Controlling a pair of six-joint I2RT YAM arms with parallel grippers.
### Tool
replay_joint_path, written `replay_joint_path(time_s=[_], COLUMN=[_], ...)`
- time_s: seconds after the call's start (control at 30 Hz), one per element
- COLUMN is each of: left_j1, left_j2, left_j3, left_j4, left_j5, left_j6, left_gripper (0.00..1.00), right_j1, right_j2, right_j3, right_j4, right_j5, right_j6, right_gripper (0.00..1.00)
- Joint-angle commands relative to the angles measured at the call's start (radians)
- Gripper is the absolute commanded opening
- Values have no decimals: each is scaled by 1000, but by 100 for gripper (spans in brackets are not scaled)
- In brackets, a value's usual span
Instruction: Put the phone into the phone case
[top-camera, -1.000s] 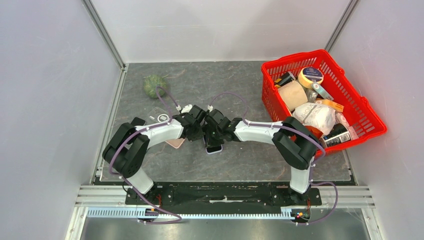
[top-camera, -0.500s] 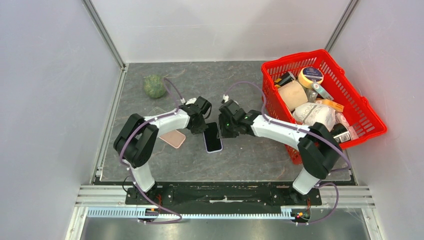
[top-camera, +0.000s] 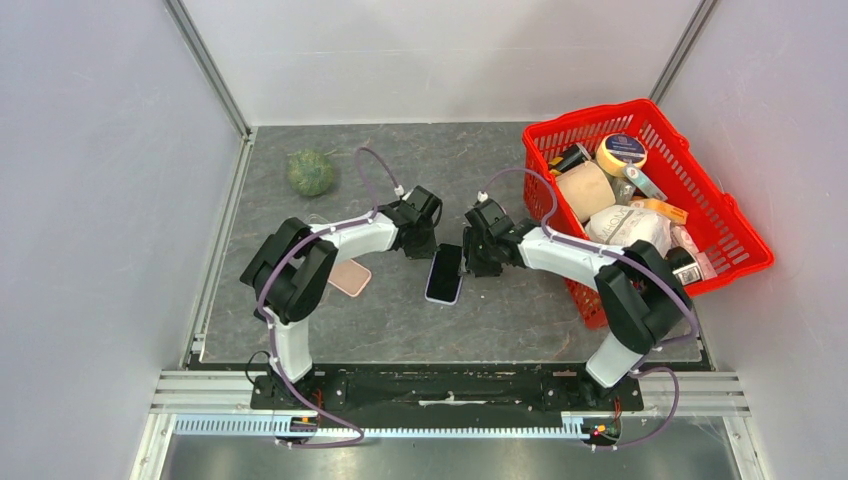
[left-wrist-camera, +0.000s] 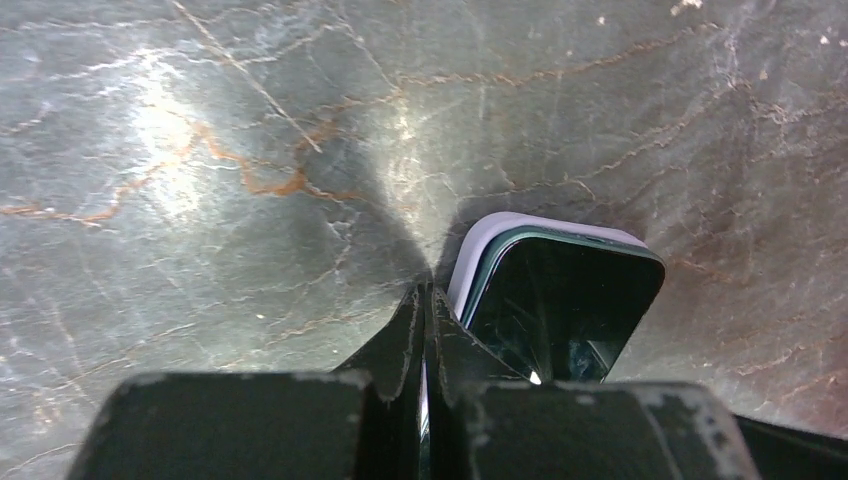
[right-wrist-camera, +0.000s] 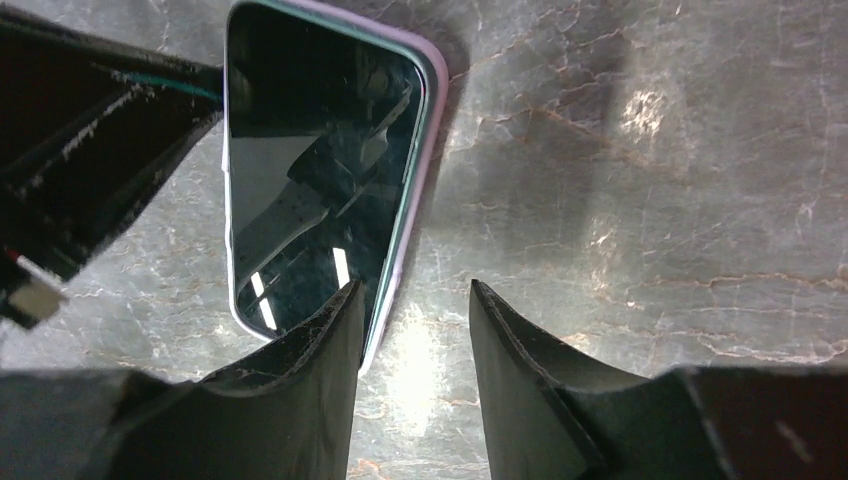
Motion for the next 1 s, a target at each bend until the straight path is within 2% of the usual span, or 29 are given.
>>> replay_joint_path(time_s=[0.0,0.37,0.73,0.97], left_j1=[-36,-36,-36,-36], left_j2=[-15,-76,-33,-7], left_j3=[-37,-75,-28,-6], left_j4=[27,-4,-34,-44], left_j5=[87,38,34,35], left_j6=[31,47,49,52], left_gripper=[5,7,6,6], right_j1=[-19,-64,-52,-3], right_j2=[53,191,261,327], right_j3=[69,187,135,113], right_j4=[35,18,6,24], right_j5=[36,69,90,107], right_j6=[9,-4,28,65], right_gripper=[50,44,17,4])
